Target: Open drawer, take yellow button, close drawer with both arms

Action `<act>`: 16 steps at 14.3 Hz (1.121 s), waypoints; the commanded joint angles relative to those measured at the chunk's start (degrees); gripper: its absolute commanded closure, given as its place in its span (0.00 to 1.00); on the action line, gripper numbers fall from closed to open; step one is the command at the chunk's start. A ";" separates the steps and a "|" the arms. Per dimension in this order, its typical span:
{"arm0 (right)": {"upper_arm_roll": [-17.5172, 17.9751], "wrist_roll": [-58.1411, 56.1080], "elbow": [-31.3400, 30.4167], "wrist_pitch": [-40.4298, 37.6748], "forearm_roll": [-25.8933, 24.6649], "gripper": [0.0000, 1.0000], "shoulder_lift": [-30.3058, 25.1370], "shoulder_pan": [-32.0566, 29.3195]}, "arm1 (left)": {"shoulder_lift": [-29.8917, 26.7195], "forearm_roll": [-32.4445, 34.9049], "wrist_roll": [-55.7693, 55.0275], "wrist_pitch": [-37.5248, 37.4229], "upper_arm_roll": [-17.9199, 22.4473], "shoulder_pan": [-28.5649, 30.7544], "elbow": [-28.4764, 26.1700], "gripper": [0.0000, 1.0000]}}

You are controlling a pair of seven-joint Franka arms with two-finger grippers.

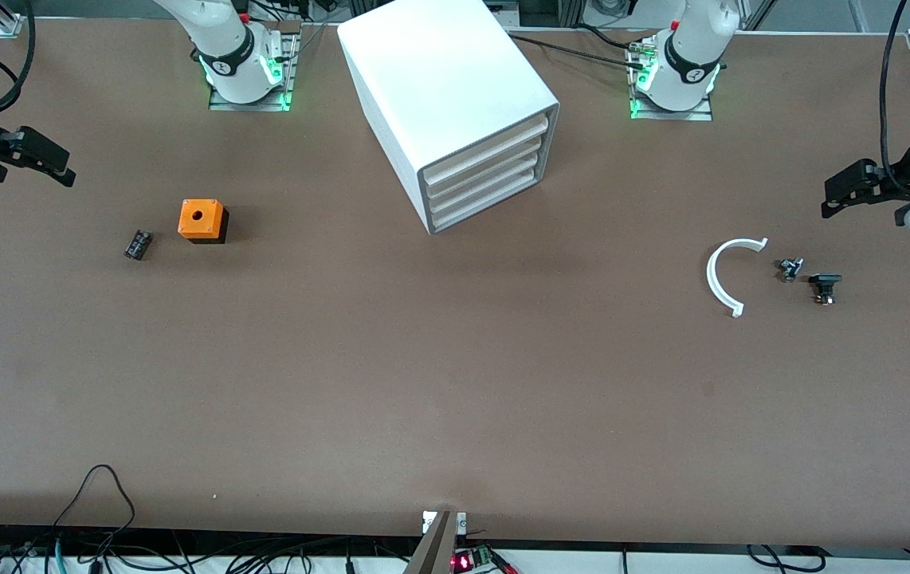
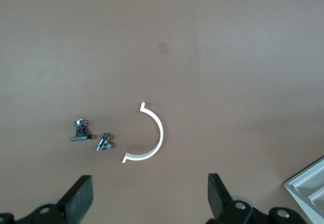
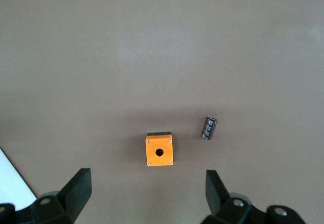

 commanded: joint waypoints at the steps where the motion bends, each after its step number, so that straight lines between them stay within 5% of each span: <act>1: 0.26 -0.55 -5.35 2.70 -0.87 0.00 -4.60 0.02 | 0.16 -1.55 1.71 -1.17 -0.18 0.49 0.84 0.00; 16: 0.35 -0.55 -10.39 5.26 -1.40 0.00 -8.05 -0.07 | 0.94 -2.96 1.01 -1.70 -0.18 0.41 1.88 0.00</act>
